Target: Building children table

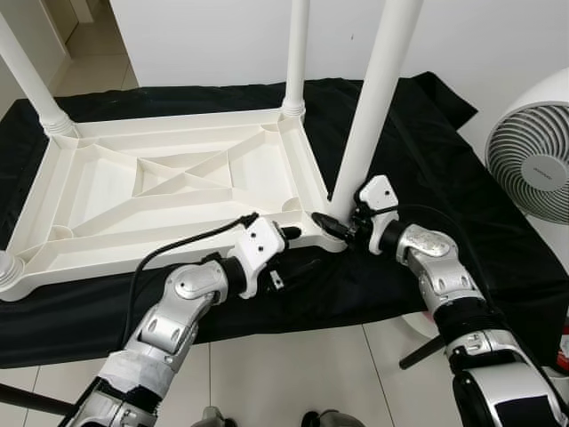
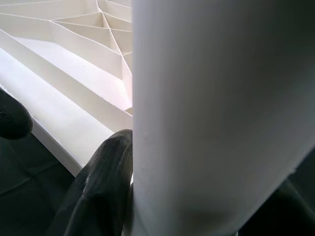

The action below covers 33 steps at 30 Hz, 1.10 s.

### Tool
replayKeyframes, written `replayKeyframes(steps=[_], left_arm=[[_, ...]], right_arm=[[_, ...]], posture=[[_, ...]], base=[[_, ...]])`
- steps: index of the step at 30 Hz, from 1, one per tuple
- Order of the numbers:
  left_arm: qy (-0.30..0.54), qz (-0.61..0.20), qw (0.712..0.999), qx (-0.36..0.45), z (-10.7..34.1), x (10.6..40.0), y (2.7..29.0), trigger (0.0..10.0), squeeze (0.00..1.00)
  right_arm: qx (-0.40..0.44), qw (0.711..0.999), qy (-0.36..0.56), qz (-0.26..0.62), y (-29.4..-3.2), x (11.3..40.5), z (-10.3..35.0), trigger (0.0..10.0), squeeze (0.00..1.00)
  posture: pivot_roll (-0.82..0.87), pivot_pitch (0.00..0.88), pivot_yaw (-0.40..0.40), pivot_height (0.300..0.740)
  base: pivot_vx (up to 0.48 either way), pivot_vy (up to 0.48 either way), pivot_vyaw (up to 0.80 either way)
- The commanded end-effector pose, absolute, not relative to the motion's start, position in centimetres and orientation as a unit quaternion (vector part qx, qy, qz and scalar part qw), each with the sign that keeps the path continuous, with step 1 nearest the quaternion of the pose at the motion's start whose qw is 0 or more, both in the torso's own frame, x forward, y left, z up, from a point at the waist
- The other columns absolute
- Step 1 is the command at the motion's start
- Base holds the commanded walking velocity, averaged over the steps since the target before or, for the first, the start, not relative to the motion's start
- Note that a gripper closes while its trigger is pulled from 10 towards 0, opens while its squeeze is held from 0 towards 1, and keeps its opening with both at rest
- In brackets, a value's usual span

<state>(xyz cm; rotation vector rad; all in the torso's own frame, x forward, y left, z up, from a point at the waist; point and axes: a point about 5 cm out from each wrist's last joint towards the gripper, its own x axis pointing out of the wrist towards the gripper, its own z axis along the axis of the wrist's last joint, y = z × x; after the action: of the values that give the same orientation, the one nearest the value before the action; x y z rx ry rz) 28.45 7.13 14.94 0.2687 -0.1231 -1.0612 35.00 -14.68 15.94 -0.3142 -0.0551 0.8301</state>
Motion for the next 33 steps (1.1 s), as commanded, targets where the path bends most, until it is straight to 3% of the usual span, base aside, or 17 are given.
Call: replayKeyframes(steps=[1, 4, 5, 17, 19, 21, 24, 33], left_arm=[[-0.056, -0.51, 0.849, 0.129, 14.8, 28.1, 7.1, 10.0, 0.0], [-0.056, -0.511, 0.848, 0.128, 14.8, 28.1, 7.0, 10.0, 0.0], [-0.055, -0.511, 0.848, 0.128, 14.7, 28.1, 7.0, 10.0, 0.0], [-0.053, -0.519, 0.844, 0.121, 14.4, 27.9, 6.4, 10.0, 0.0], [-0.051, -0.52, 0.844, 0.122, 14.3, 27.9, 6.5, 10.0, 0.0], [-0.051, -0.52, 0.844, 0.122, 14.3, 27.9, 6.5, 10.0, 0.0], [-0.049, -0.521, 0.843, 0.123, 14.3, 27.9, 6.6, 10.0, 0.0], [-0.044, -0.523, 0.842, 0.123, 14.1, 27.7, 6.7, 10.0, 0.0]], right_arm=[[-0.158, 0.899, -0.008, 0.407, -14.9, 34.7, 14.9, 0.0, 0.0], [-0.153, 0.902, -0.008, 0.405, -15.0, 34.7, 14.9, 0.0, 0.0], [-0.145, 0.907, -0.004, 0.395, -14.9, 34.7, 14.8, 10.0, 0.0], [-0.091, 0.962, -0.011, 0.258, -13.0, 33.4, 14.8, 10.0, 0.0], [-0.069, 0.983, -0.016, 0.171, -13.1, 32.8, 14.9, 10.0, 0.0], [-0.069, 0.983, -0.016, 0.171, -13.1, 32.8, 14.9, 10.0, 0.0], [-0.044, 0.997, -0.023, 0.065, -12.9, 31.6, 14.9, 10.0, 0.0], [-0.016, 0.998, -0.03, 0.051, -10.6, 29.8, 15.3, 10.0, 0.0]], posture=[[-0.12, 0.088, 0.031, 0.74], [-0.12, 0.088, 0.031, 0.74], [-0.13, 0.091, 0.027, 0.74], [-0.14, 0.102, 0.03, 0.74], [-0.14, 0.107, 0.034, 0.74], [-0.14, 0.107, 0.034, 0.74], [-0.14, 0.112, 0.039, 0.74], [-0.14, 0.118, 0.036, 0.74]], base=[[0.0, 0.0, 0.0], [0.0, 0.0, 0.0], [0.0, 0.0, 0.0], [0.0, 0.0, 0.0], [0.0, 0.0, 0.0], [0.0, 0.0, 0.0], [0.0, 0.0, 0.0], [0.0, 0.0, 0.0]])
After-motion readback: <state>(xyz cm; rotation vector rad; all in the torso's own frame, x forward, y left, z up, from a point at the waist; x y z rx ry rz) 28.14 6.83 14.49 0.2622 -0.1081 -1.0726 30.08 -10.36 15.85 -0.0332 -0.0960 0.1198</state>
